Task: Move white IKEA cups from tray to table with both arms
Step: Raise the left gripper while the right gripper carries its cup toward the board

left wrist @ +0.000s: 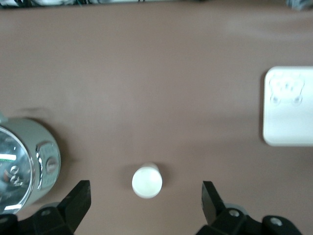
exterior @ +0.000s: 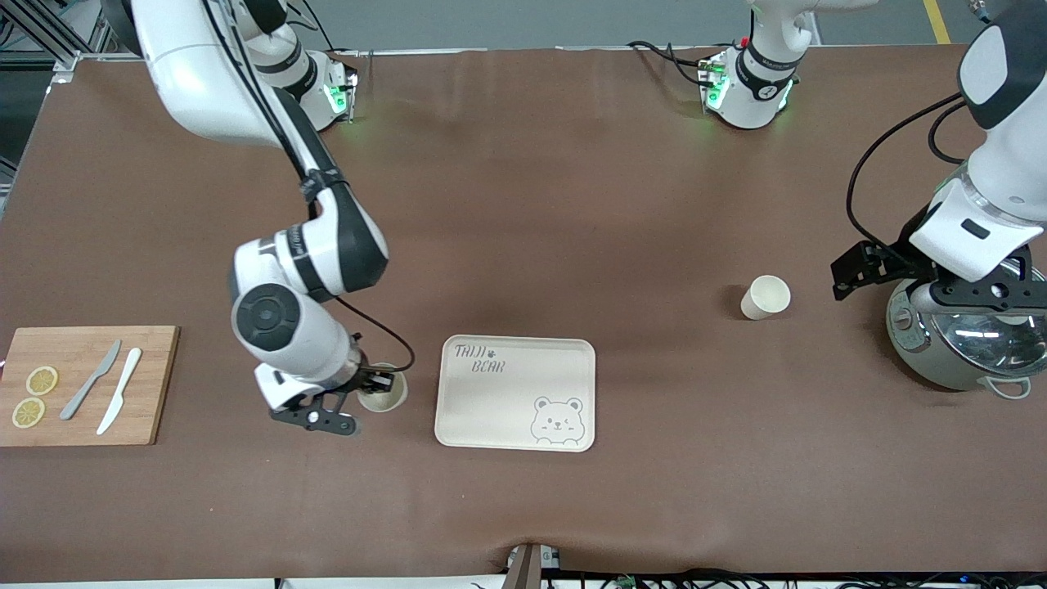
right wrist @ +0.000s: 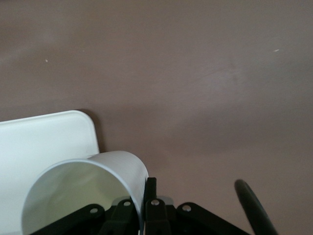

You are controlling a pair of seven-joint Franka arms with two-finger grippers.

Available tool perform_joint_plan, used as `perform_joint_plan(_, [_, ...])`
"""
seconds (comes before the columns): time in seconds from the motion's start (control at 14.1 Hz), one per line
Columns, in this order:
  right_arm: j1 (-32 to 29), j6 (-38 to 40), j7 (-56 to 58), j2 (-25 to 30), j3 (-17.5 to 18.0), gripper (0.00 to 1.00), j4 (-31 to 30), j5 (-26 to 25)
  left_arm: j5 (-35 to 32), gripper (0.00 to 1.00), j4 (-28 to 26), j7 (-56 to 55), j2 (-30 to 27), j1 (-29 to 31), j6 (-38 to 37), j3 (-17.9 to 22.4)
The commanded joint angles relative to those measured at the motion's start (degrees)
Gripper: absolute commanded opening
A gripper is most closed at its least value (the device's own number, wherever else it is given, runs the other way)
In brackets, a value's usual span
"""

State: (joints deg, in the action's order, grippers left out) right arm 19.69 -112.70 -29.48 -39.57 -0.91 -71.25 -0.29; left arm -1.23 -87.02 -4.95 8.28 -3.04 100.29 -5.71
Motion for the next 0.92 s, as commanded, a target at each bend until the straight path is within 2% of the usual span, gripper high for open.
perform_joint_plan(0.0, [-3.9,-0.4,7.2,6.5,1.1,0.0,-8.4,0.0,1.1,1.0,0.9,4.3,-1.6,-1.4,-6.6,1.2])
perform_joint_plan(0.28, [-9.1,-1.0,17.1,11.4,1.1,0.0,-14.7,0.6,0.4,1.0,0.7,5.5,-2.6,-1.9,-11.9,1.3])
perform_joint_plan(0.64, [-16.3,-2.7,28.9,14.2,1.1,0.0,-19.4,0.7,1.4,1.0,0.8,5.0,-2.9,-1.6,-11.8,1.4])
perform_joint_plan(0.85, [-20.3,-8.9,37.5,13.9,1.1,0.0,-23.9,4.8,2.4,1.0,0.9,4.7,-2.8,-1.6,-11.2,2.0])
